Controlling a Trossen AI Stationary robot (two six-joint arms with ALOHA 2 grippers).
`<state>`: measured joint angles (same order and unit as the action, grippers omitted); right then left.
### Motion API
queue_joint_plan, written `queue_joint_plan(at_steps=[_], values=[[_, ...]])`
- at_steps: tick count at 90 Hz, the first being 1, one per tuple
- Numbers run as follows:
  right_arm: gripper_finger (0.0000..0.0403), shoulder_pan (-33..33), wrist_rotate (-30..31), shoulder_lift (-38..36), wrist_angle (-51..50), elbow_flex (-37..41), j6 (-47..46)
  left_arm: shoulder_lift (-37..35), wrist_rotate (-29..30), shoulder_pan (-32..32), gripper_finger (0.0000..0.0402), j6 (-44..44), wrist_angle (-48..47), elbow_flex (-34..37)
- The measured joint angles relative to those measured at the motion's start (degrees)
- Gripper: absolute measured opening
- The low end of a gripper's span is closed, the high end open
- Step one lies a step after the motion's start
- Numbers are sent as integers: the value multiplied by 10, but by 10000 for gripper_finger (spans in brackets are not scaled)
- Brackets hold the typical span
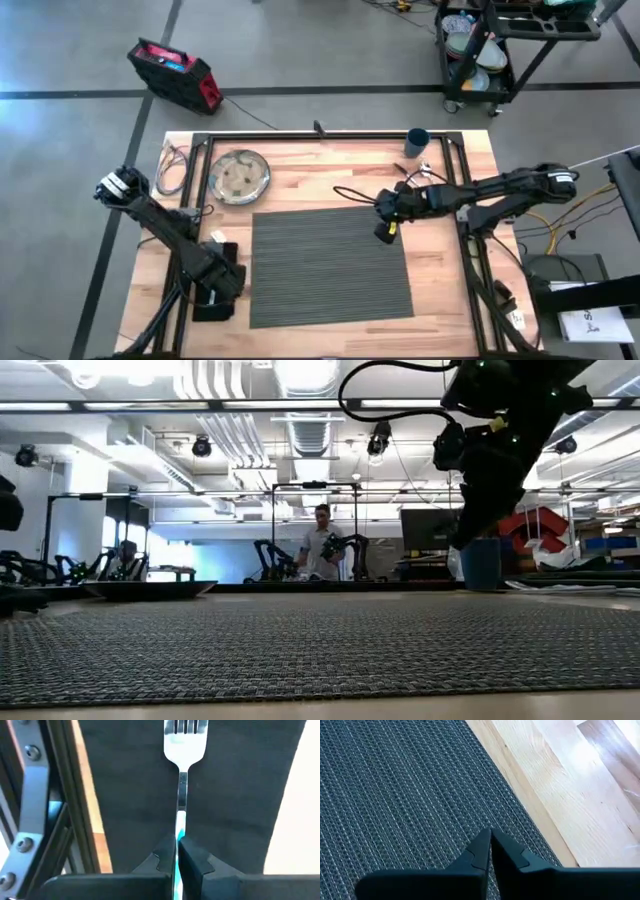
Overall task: Set table place
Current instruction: Put the white and blue patterned fork on the black napkin, then put the white and blue patterned knife on the dark blue table mat
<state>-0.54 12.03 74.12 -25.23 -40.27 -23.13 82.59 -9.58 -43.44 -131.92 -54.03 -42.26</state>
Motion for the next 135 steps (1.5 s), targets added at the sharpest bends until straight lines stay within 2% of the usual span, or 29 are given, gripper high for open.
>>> queue_joint_plan(at_steps=[18,66,135], values=[[0,0,0,0,0,0,2,0,-13,-1,9,8,-12,0],[0,0,0,0,0,0,8,-2,-14,-1,66,27,-6,-15],[0,0,0,0,2,0,7,-3,2,-1,138,69,-9,-45]])
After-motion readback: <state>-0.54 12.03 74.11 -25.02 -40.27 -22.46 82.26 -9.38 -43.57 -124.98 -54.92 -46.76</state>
